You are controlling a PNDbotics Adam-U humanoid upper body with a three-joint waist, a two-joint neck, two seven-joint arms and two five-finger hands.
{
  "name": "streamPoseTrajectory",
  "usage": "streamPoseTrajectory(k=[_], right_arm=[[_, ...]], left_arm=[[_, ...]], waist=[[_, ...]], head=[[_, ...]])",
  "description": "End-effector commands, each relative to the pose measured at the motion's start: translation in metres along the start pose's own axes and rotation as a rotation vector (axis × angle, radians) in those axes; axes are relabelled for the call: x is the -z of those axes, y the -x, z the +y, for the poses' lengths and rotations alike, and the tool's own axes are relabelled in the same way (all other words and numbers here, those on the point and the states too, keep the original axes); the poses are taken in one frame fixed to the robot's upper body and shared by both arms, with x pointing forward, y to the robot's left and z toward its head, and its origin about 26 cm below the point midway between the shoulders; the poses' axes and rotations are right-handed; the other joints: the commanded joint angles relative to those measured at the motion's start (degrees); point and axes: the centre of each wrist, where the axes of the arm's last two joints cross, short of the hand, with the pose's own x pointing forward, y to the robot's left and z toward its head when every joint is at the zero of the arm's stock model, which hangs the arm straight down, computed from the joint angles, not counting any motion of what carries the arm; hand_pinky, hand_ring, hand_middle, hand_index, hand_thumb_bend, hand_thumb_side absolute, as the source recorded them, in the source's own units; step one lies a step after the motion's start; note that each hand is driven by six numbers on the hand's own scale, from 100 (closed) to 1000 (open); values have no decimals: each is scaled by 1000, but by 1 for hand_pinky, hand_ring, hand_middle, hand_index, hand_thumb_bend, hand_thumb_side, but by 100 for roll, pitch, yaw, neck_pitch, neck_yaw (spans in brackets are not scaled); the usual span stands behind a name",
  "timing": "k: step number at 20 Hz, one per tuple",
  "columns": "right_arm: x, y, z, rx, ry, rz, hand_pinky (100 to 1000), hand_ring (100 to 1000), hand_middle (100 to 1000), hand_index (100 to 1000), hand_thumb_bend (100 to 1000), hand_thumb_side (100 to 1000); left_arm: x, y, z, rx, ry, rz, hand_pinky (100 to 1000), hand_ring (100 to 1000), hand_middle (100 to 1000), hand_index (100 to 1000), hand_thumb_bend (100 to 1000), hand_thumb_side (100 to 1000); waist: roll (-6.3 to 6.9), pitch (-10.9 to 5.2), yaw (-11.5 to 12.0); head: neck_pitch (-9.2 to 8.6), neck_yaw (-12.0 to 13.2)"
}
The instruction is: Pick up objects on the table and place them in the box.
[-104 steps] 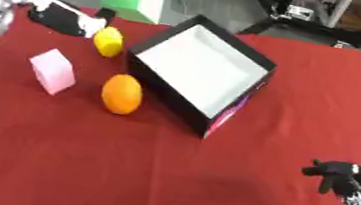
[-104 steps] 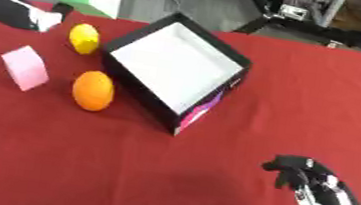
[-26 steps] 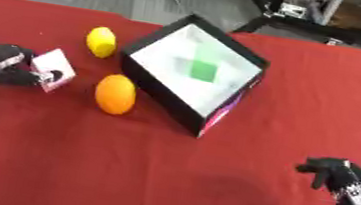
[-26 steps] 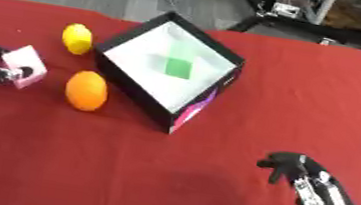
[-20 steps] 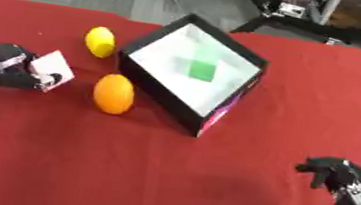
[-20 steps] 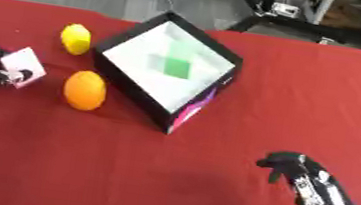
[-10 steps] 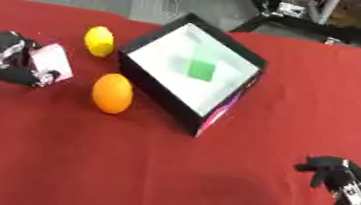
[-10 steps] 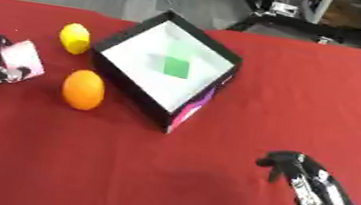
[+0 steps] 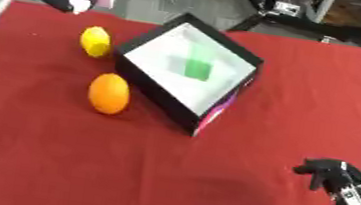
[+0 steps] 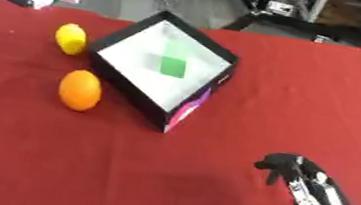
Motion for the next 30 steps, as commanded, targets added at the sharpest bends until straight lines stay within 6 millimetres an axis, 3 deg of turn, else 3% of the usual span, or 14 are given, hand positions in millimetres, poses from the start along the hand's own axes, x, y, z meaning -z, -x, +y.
streamPoseTrajectory(k=[1, 4, 5, 7, 8, 10, 11, 12, 13, 14, 17, 23, 29, 30], right_arm=[[4, -7, -1, -9, -25, -26, 1000, 716, 411, 686, 100, 633], [6, -7, -1, 0, -28, -30, 1000, 716, 411, 686, 100, 670], [6, -7, 0, 2, -27, -29, 1000, 716, 411, 686, 100, 732], [7, -7, 0, 5, -26, -25, 1000, 716, 411, 686, 100, 752], [8, -7, 0, 6, -27, -26, 1000, 716, 411, 686, 100, 715], [9, -7, 1, 8, -33, -30, 1000, 716, 411, 686, 100, 699], [9, -7, 1, 8, -33, -30, 1000, 716, 411, 686, 100, 731], [9, -7, 1, 9, -33, -29, 1000, 716, 411, 686, 100, 725], [9, -7, 1, 9, -32, -29, 1000, 716, 411, 686, 100, 724], [9, -7, 1, 9, -32, -29, 1000, 716, 411, 686, 100, 728], [8, -7, 1, 8, -25, -24, 1000, 715, 411, 686, 100, 761], [8, -6, 1, 5, -20, -17, 1000, 716, 411, 686, 100, 813], [7, -6, 1, 2, -14, -15, 1000, 715, 411, 686, 100, 814], [7, -6, 0, 2, -12, -13, 1000, 715, 411, 686, 100, 858]], left_arm=[[24, -24, -13, 57, 20, -35, 726, 529, 524, 735, 100, 177], [41, -41, -36, 79, 41, -55, 729, 544, 543, 751, 100, 180], [45, -47, -43, 77, 47, -68, 734, 564, 576, 787, 100, 179], [51, -58, -55, 74, 52, -94, 740, 586, 605, 831, 100, 185], [52, -63, -60, 74, 52, -109, 745, 602, 623, 851, 100, 309], [55, -70, -67, 77, 54, -131, 753, 624, 652, 870, 138, 429], [55, -73, -70, 80, 55, -142, 767, 664, 709, 903, 215, 619], [56, -75, -72, 84, 54, -151, 771, 673, 722, 909, 234, 660], [56, -77, -73, 89, 57, -162, 785, 709, 764, 928, 312, 791], [55, -79, -74, 92, 63, -174, 786, 713, 768, 930, 321, 801], [53, -81, -69, 106, 60, -199, 805, 756, 827, 950, 464, 954], [49, -80, -60, 138, 52, -195, 810, 782, 876, 967, 618, 1000], [41, -67, -45, 166, 14, -152, 803, 768, 861, 961, 604, 1000], [39, -60, -38, 168, -1, -130, 801, 766, 858, 960, 595, 1000]], waist=[[17, -117, -46], [-7, -92, -107], [-11, -85, -124], [-17, -76, -144], [-20, -72, -153], [-25, -69, -165], [-27, -69, -169], [-27, -69, -170], [-26, -68, -169], [-24, -67, -167], [-21, -63, -159], [-17, -70, -123], [-6, -74, -106], [-1, -74, -100]], head=[[-9, 55], [-9, 100], [-9, 119], [-9, 137], [-9, 144], [-9, 154], [-9, 160], [-9, 164], [-9, 165], [-9, 165], [-9, 150], [-9, 142], [-12, 124], [-13, 116]])
